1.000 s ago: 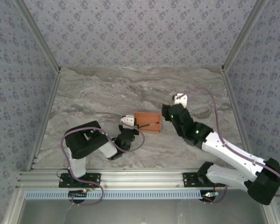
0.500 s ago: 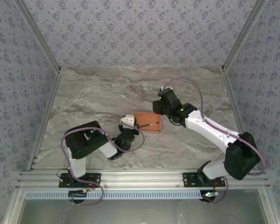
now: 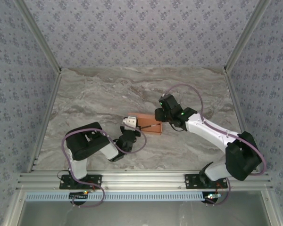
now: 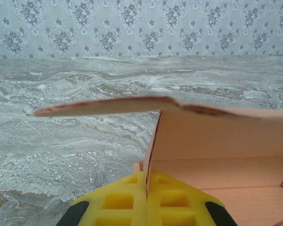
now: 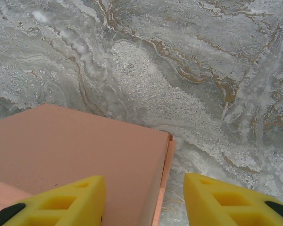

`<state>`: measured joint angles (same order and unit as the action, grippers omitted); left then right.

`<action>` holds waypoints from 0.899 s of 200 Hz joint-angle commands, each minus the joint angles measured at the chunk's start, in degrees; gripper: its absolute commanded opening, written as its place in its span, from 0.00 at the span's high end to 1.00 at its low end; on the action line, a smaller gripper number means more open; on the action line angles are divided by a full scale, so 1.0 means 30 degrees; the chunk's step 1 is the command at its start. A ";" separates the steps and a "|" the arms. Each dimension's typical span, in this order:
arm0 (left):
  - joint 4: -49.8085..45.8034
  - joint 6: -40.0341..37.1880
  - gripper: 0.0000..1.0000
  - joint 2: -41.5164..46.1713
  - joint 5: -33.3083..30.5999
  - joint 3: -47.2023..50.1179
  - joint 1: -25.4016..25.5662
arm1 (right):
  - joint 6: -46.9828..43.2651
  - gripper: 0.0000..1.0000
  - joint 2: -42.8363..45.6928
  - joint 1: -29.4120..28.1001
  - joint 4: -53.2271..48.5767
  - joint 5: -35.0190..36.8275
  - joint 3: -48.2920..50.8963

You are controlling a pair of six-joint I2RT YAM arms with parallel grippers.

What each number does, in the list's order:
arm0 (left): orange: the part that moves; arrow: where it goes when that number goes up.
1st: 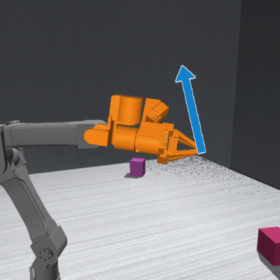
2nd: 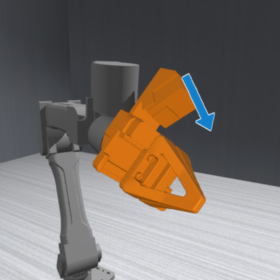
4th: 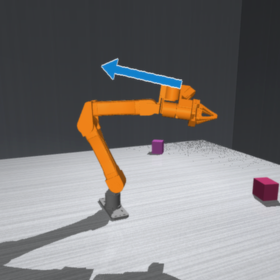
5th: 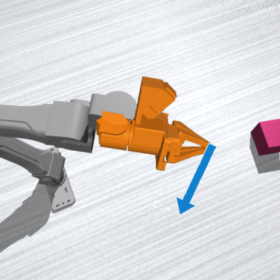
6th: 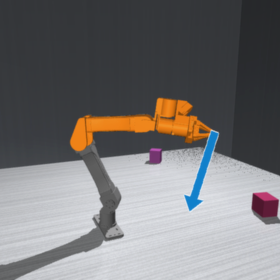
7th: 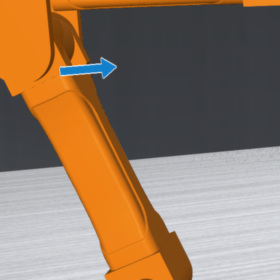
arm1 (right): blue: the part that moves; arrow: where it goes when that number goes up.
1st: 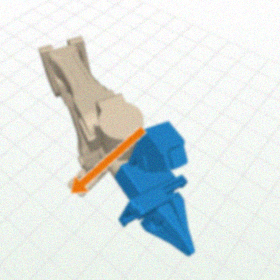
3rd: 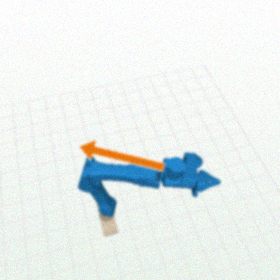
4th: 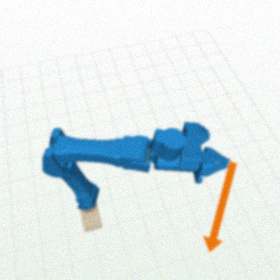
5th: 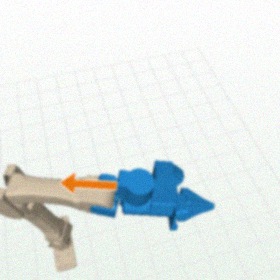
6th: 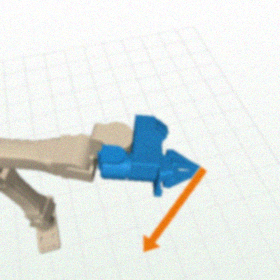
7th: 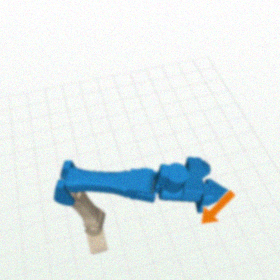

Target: Fold the paper box

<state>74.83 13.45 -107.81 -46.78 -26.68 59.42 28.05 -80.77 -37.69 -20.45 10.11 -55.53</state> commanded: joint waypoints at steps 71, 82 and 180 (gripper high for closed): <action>-0.1911 0.0365 0.77 0.1276 -0.0810 0.0725 0.0643 | 0.0780 0.52 0.0181 -0.0728 0.0254 0.0460 0.1056; -0.2284 0.0593 0.74 0.1711 -0.0801 0.0933 0.0661 | 0.0782 0.52 0.0181 -0.0837 0.0246 0.0581 0.1063; -1.4164 0.4193 0.54 1.0849 -0.0126 0.3013 0.0995 | 0.0409 0.52 0.0088 -0.1176 0.0019 0.1252 0.0718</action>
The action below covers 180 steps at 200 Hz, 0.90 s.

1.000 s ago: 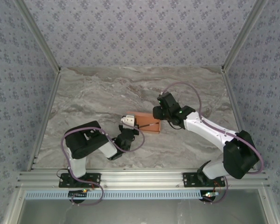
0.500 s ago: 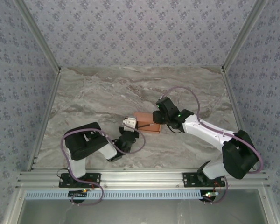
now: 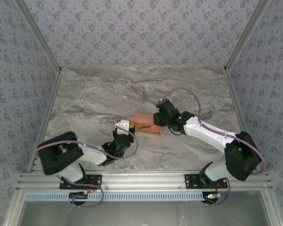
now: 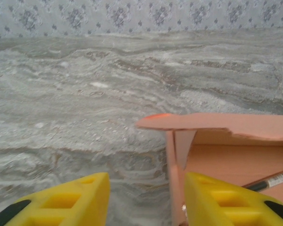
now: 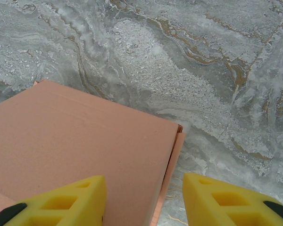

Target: Fold the paper box

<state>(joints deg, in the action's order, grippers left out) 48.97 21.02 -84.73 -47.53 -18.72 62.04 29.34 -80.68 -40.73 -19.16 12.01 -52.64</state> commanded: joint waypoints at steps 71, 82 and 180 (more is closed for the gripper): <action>-1.7110 0.2029 0.42 1.3713 0.7780 -0.1748 -0.3978 | -0.0720 0.52 -0.0273 -0.0423 -0.0647 0.1148 -0.0287; -1.7956 0.1888 0.41 1.3334 0.9479 -0.2770 -0.5027 | -0.0814 0.51 -0.0320 -0.0483 -0.0840 0.1341 -0.0265; -2.0778 0.0496 0.32 0.2101 1.8282 -1.1197 -0.8866 | -0.0640 0.50 -0.0904 -0.0845 -0.0880 0.1622 0.0785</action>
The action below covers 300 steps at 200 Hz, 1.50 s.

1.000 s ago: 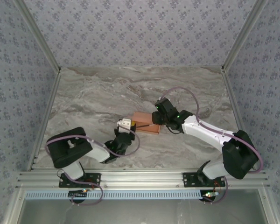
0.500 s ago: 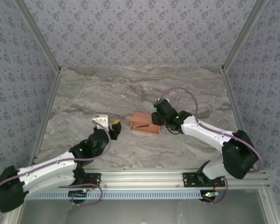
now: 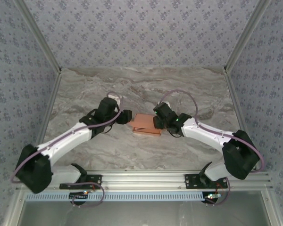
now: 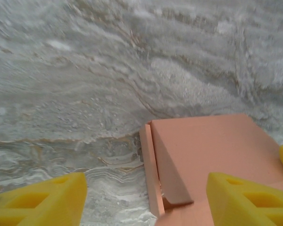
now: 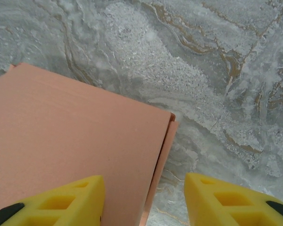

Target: Fold the paper box

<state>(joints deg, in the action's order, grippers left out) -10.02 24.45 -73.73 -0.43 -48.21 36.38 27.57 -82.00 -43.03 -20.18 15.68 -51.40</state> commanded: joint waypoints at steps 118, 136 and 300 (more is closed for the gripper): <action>-0.0730 -0.1105 0.32 -0.5893 0.4639 -0.1142 -0.0318 | -0.1044 0.48 -0.1962 0.0805 -0.0186 -0.1648 0.0462; -0.0361 -0.1001 0.32 -0.6316 0.4712 -0.0759 -0.0269 | -0.1161 0.48 -0.2315 0.0968 0.0038 -0.1960 0.0521; 0.2589 0.0053 0.31 -0.2594 0.1380 0.1639 -0.0058 | -0.4349 0.39 0.1571 -0.0511 -0.1121 0.0031 -0.0295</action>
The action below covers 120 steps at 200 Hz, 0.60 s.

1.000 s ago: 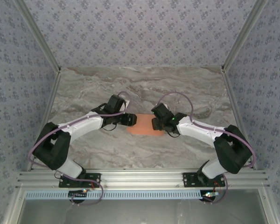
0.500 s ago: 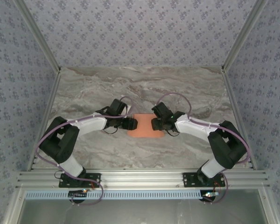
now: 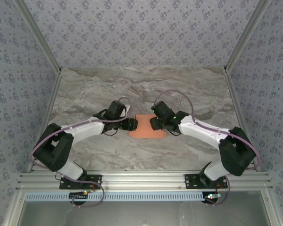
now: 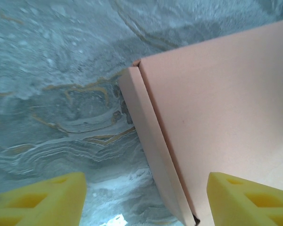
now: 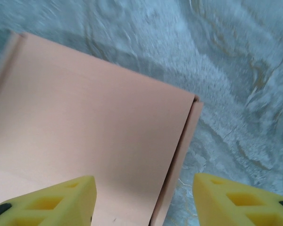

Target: Fold the paper box

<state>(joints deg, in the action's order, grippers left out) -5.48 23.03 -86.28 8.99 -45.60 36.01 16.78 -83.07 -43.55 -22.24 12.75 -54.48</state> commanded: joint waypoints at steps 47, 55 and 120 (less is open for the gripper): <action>-0.0968 -0.0213 0.29 0.1673 0.0778 0.0717 -0.0620 | 0.0127 0.32 0.5308 0.0556 -0.1607 -0.0712 0.3746; -0.1009 -0.0212 0.29 0.1538 0.1316 0.0916 -0.0680 | 0.0320 0.31 0.5797 0.1086 -0.1219 -0.2214 0.4316; 0.0065 0.0669 0.30 -0.0656 0.4342 -0.0181 -0.0778 | 0.1467 0.32 0.4922 0.2158 0.0223 -0.5978 0.5519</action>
<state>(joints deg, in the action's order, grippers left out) -5.63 24.77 -84.64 17.82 -42.24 33.80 19.66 -66.54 -37.26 -23.79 0.43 -38.11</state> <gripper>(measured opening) 0.706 0.685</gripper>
